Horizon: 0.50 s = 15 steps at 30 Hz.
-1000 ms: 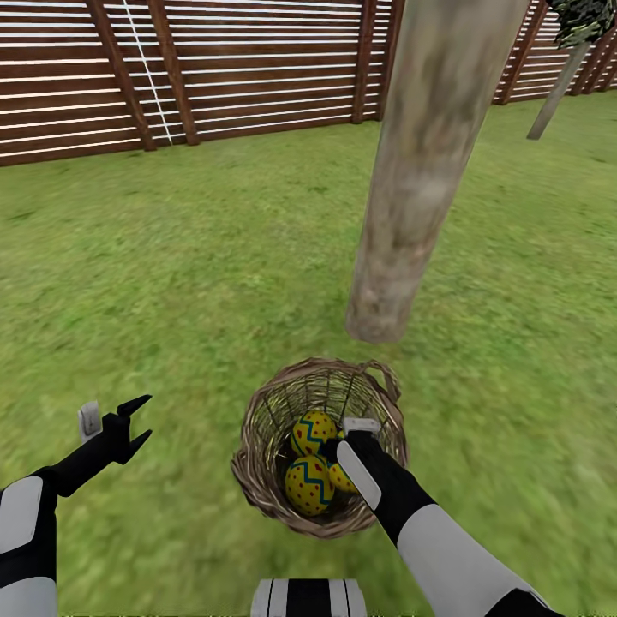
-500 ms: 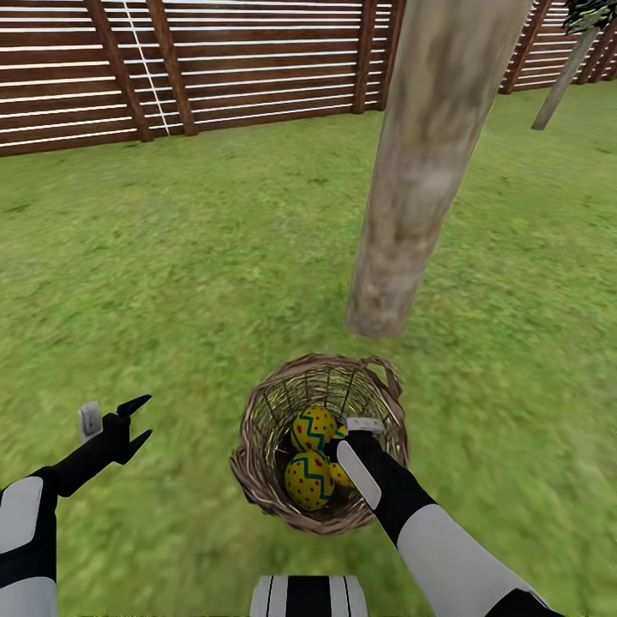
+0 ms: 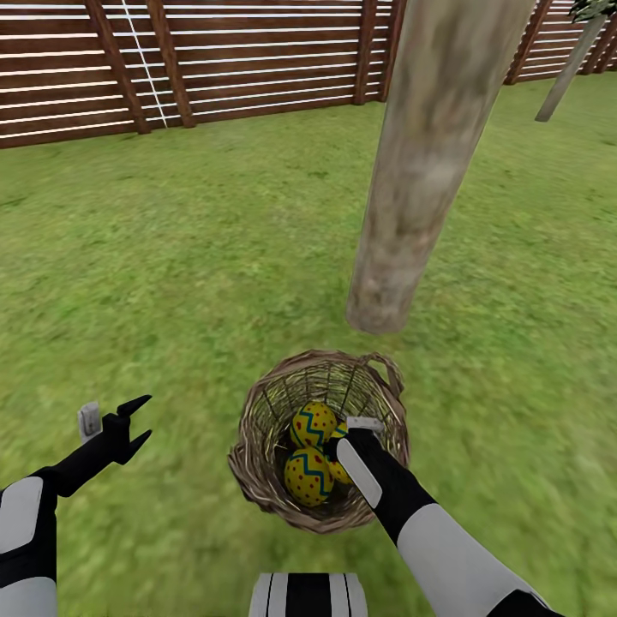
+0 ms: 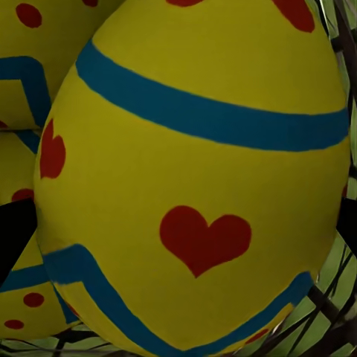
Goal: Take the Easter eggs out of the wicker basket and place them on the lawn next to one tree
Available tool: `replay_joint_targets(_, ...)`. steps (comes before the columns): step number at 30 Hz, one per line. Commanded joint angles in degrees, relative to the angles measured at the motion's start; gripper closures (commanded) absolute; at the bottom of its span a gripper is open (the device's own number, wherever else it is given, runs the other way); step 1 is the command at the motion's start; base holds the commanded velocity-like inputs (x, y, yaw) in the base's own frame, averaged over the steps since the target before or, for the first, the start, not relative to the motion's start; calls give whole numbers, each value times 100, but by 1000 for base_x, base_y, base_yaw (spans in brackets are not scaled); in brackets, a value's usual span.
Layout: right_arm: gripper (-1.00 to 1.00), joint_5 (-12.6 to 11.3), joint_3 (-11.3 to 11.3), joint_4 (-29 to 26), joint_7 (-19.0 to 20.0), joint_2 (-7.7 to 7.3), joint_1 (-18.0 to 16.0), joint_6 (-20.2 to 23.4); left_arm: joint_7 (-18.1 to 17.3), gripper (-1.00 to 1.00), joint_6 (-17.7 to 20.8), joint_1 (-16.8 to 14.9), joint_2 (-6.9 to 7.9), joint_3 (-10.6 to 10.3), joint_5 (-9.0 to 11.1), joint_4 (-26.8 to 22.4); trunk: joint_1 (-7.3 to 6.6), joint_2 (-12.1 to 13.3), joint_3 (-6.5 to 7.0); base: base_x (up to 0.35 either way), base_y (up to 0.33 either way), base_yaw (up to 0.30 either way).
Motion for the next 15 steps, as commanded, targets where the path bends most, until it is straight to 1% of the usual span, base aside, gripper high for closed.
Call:
replay_joint_targets(1,-100,-312,18,110,90,0,-1,-95,-58,-100,29,-6,-4,14,-60,4,1,-1,-5,0,0,0)
replay_joint_targets(3,-100,-312,17,107,90,0,-1,-95,-58,-100,29,-6,-3,15,-60,5,1,-1,-5,0,0,0)
replay_joint_targets(5,-100,-312,17,105,90,0,0,-95,-58,-100,29,-5,1,12,-60,5,6,-3,-49,0,0,0)
replay_joint_targets(6,100,-312,19,110,91,0,1,-95,-58,-100,29,-5,-2,16,-60,5,6,-3,-49,0,0,0)
replay_joint_targets(9,100,-312,19,107,100,0,1,-95,-58,-100,29,-5,-4,19,-60,5,6,-3,-49,0,0,0)
replay_joint_targets(12,100,-312,19,111,289,0,1,-95,-58,-100,29,-5,-4,12,-60,5,8,-5,-71,0,0,0)
replay_joint_targets(15,100,-312,19,113,330,0,1,-91,-58,-100,29,-5,-5,15,-60,5,8,-5,-71,0,0,0)
